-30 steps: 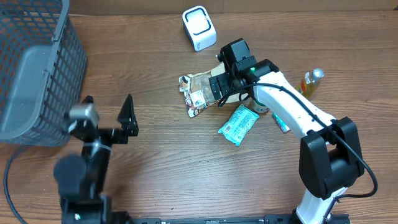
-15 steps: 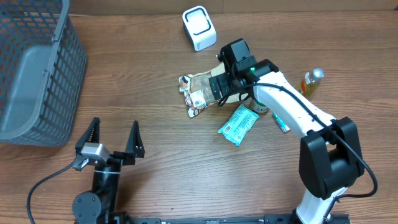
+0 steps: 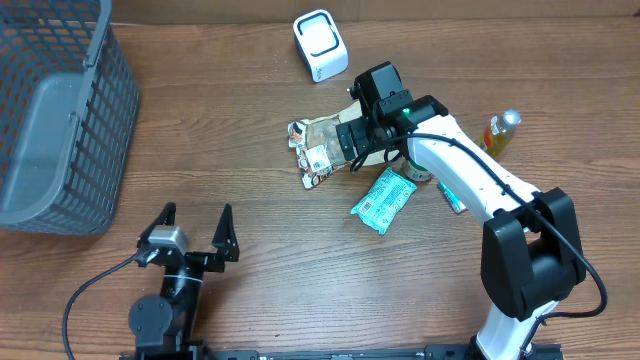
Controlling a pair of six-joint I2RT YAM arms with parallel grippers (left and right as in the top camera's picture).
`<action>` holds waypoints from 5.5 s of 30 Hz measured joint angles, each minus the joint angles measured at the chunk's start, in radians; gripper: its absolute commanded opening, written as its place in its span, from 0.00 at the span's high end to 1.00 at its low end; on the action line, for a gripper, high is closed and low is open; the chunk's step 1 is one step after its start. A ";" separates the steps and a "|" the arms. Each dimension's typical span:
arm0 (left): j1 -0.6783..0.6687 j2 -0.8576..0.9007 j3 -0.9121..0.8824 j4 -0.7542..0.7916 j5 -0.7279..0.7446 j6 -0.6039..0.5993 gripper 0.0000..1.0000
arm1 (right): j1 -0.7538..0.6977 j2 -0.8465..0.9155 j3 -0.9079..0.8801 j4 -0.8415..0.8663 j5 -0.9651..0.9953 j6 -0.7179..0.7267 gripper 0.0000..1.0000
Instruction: Scan the item barcode
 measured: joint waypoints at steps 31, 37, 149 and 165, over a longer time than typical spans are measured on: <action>0.000 -0.002 -0.001 -0.064 0.000 0.047 0.00 | 0.000 0.000 0.000 0.000 0.000 0.000 0.00; 0.000 -0.002 -0.001 -0.064 0.000 0.047 0.01 | 0.000 0.000 0.000 0.002 0.000 0.000 0.00; 0.000 -0.003 -0.001 -0.064 0.000 0.047 0.01 | -0.285 -1.910 -1.460 0.647 -0.093 -0.084 0.00; 0.000 -0.003 -0.001 -0.064 0.000 0.047 0.00 | -0.285 -1.910 -1.460 0.647 -0.093 -0.087 0.00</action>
